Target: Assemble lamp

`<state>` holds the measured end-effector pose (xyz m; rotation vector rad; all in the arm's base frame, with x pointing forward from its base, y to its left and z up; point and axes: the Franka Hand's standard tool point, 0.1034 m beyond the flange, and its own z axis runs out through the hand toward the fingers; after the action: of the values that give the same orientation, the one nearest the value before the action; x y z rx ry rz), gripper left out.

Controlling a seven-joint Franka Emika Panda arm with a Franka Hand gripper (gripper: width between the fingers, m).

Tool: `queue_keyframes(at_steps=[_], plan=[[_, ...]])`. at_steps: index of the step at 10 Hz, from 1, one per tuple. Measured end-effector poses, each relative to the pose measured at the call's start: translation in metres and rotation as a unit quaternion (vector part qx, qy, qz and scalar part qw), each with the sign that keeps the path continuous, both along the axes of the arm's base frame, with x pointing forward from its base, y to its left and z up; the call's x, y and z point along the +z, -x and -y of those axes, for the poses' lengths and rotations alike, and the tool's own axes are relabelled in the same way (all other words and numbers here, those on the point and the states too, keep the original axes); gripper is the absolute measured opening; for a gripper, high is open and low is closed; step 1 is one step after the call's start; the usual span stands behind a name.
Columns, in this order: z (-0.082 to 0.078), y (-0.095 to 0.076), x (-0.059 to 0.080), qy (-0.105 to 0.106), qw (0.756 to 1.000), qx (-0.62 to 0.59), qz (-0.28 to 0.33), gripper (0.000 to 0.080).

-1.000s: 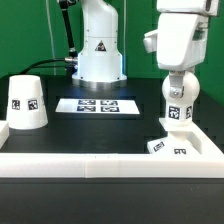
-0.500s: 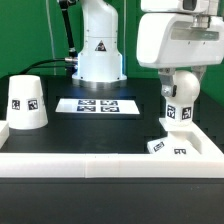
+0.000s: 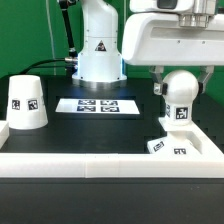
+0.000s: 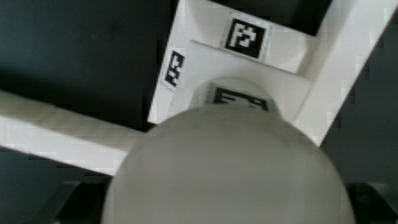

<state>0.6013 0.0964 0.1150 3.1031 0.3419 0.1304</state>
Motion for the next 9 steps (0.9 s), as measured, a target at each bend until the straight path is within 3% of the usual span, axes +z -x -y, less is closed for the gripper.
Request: queue_keyframes(at_steps=[3,9], plan=[[-0.0009,0.0030,-0.0019,-0.019,0.983,-0.181,-0.003,0.0579],[-0.0017,0.0034,-0.0022,-0.038,0.938,-0.345,-0.006,0.0579]])
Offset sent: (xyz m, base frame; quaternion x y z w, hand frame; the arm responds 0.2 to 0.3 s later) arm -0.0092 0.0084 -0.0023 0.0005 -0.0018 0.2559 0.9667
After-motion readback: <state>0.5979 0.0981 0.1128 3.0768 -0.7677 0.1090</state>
